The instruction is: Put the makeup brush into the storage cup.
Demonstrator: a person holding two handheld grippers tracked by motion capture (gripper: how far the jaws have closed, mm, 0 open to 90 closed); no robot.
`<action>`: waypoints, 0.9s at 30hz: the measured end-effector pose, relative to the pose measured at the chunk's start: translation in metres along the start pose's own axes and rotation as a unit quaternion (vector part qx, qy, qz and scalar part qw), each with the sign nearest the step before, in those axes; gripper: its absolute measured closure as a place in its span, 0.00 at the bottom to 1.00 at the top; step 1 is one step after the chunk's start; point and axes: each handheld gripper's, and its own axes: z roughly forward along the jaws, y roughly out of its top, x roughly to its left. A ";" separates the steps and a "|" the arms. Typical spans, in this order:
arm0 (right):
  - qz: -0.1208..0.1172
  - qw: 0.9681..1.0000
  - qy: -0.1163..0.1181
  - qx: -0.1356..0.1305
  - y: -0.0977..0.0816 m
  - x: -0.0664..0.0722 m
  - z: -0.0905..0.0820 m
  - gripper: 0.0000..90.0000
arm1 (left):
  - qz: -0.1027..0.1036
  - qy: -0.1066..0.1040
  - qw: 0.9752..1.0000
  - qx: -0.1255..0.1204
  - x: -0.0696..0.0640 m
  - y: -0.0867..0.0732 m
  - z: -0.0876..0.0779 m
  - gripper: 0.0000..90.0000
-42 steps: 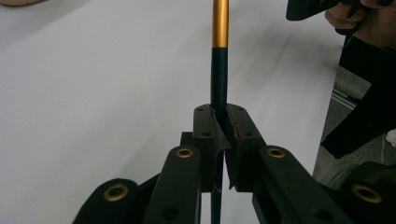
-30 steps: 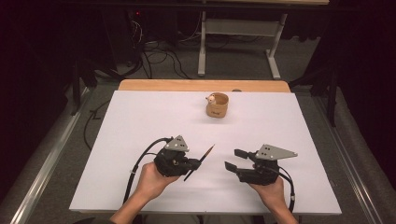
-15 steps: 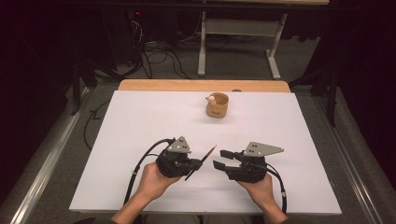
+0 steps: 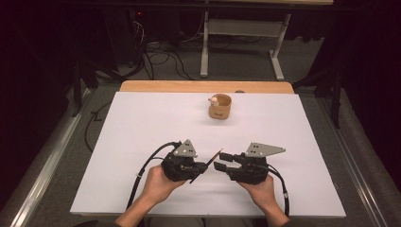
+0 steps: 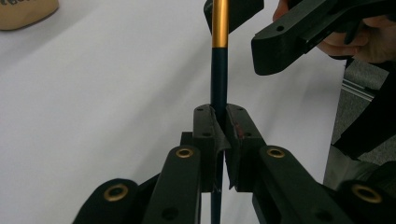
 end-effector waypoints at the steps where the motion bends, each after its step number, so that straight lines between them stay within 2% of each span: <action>1: -0.002 1.000 0.001 -0.002 0.000 0.000 0.001 0.65 | 0.000 0.001 1.000 -0.001 -0.001 0.000 0.001 0.93; 12: -0.002 1.000 0.011 0.003 0.002 0.002 0.007 0.68 | 0.010 0.003 1.000 -0.002 -0.003 0.000 0.002 0.93; 16: 0.006 1.000 0.016 -0.001 0.003 0.002 0.007 0.69 | 0.010 0.003 1.000 -0.005 -0.005 0.000 0.002 0.93; 27: 0.011 1.000 0.023 -0.002 0.003 0.002 0.010 0.73 | 0.018 0.003 1.000 -0.007 -0.007 0.001 0.003 0.93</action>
